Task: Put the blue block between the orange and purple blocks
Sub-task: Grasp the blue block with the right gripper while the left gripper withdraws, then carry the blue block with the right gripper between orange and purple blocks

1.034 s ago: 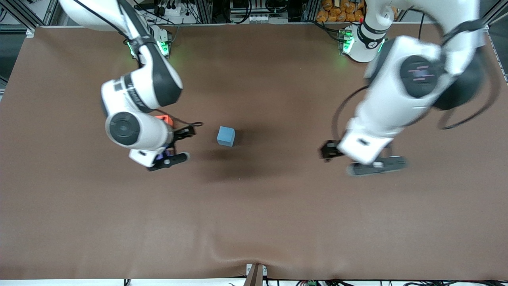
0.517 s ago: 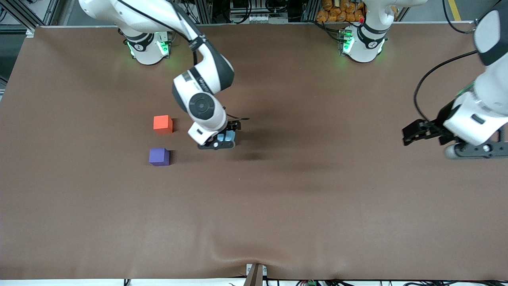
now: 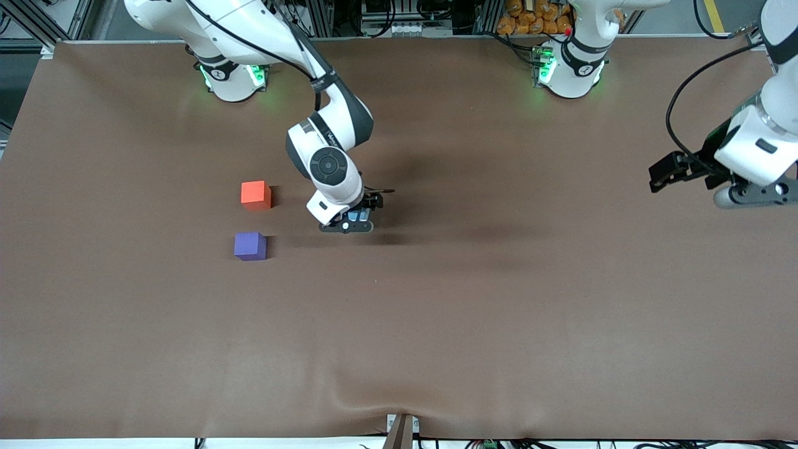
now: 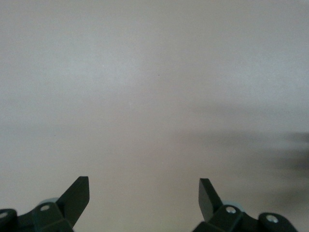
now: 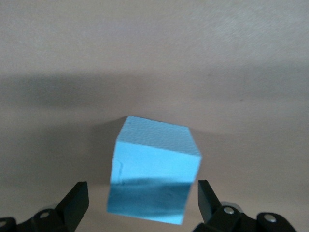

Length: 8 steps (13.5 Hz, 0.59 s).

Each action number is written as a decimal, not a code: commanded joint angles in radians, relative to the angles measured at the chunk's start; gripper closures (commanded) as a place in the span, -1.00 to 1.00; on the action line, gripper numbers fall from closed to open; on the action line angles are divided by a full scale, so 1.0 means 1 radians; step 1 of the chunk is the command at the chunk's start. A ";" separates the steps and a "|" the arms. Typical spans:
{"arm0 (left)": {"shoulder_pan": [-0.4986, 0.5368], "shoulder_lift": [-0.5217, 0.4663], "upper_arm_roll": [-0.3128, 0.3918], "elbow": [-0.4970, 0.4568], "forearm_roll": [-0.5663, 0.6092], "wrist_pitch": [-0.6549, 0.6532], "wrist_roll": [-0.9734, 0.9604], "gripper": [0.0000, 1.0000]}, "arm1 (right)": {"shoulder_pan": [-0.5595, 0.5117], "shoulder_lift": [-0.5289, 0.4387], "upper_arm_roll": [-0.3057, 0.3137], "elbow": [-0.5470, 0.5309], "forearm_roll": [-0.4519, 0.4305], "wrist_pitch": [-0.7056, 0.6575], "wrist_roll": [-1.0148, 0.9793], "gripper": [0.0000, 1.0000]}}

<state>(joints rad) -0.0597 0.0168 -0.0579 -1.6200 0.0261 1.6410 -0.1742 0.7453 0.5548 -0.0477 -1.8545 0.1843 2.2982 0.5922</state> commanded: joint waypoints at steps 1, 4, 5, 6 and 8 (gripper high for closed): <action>0.020 -0.092 -0.014 -0.115 0.018 0.054 0.012 -1.00 | 0.025 0.019 -0.012 -0.006 0.020 0.038 0.031 -1.00; 0.021 -0.098 -0.008 -0.094 0.017 0.040 0.042 -1.00 | 0.019 0.014 -0.012 -0.006 0.020 0.033 0.083 0.36; 0.023 -0.100 -0.008 -0.077 0.017 0.039 0.044 -1.00 | 0.019 0.001 -0.014 -0.006 0.020 0.027 0.095 0.59; 0.034 -0.098 -0.008 -0.055 0.017 0.027 0.044 -1.00 | 0.013 -0.021 -0.017 -0.008 0.020 0.014 0.097 0.67; 0.035 -0.097 -0.008 -0.043 0.015 0.004 0.042 -1.00 | -0.013 -0.084 -0.046 -0.006 0.012 -0.078 0.084 0.67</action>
<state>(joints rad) -0.0392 -0.0687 -0.0571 -1.6765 0.0262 1.6669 -0.1492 0.7570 0.5542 -0.0713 -1.8458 0.1849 2.2983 0.6783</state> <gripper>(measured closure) 0.000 0.401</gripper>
